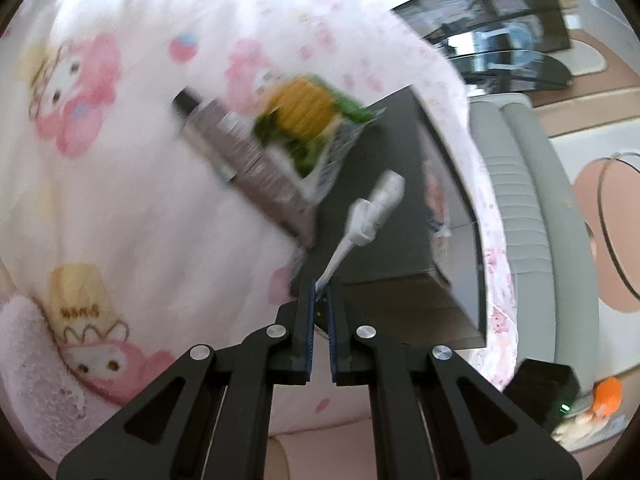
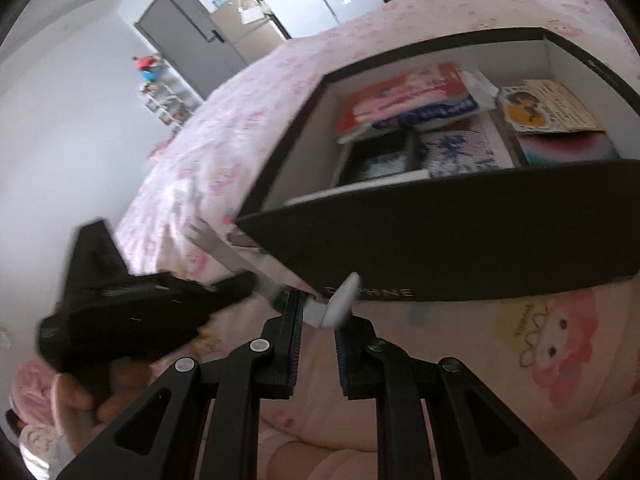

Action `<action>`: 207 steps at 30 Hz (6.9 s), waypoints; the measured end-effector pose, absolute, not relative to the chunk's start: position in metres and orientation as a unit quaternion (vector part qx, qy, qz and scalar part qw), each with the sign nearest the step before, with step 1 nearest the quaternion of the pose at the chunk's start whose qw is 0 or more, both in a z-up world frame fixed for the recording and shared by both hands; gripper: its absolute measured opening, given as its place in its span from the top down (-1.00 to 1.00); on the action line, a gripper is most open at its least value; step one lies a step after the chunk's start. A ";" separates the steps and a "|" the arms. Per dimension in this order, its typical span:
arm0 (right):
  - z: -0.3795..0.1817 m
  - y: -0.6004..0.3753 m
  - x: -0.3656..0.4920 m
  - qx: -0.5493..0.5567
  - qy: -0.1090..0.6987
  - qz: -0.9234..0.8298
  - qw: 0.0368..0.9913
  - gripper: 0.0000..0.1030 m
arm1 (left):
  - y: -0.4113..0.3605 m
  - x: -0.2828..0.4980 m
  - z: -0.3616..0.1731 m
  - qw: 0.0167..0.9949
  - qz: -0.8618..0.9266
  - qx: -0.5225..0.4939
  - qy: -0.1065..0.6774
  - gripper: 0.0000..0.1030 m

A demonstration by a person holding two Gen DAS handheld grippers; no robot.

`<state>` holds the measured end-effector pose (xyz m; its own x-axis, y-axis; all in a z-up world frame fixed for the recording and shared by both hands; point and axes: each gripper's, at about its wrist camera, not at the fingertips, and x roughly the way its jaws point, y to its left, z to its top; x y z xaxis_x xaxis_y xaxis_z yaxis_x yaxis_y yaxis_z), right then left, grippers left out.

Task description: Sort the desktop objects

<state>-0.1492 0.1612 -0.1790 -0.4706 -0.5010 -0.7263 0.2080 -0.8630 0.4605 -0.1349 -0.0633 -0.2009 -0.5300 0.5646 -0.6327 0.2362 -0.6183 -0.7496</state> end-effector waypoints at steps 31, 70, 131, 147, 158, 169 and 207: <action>-0.188 0.169 -0.150 0.517 -0.138 -0.833 0.141 0.50 | -0.063 -0.155 -0.249 0.025 0.725 -0.538 -0.430 0.42; -0.195 0.178 -0.156 0.539 -0.163 -0.815 0.137 0.50 | -0.085 -0.127 -0.199 -0.056 0.805 -0.465 -0.364 0.98; -0.168 0.170 -0.130 0.466 -0.147 -0.853 0.180 0.88 | -0.033 -0.120 -0.232 0.020 0.747 -0.519 -0.415 0.66; -0.172 0.174 -0.130 0.472 -0.148 -0.852 0.172 0.88 | -0.037 -0.118 -0.230 -0.014 0.795 -0.458 -0.398 0.97; -0.197 0.158 -0.139 0.543 -0.105 -0.819 0.149 0.86 | -0.049 -0.110 -0.234 -0.063 0.785 -0.473 -0.394 0.94; -0.220 0.158 -0.154 0.583 -0.124 -0.794 0.122 0.55 | -0.047 -0.121 -0.243 -0.078 0.778 -0.488 -0.387 0.86; -0.226 0.143 -0.176 0.539 -0.184 -0.802 0.180 0.92 | -0.047 -0.100 -0.222 -0.086 0.797 -0.479 -0.359 0.89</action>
<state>-0.1763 0.1431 -0.2259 -0.3537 -0.4865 -0.7989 0.0901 -0.8679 0.4886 -0.1002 -0.0465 -0.2221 -0.5268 0.2064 -0.8245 0.4805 -0.7278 -0.4892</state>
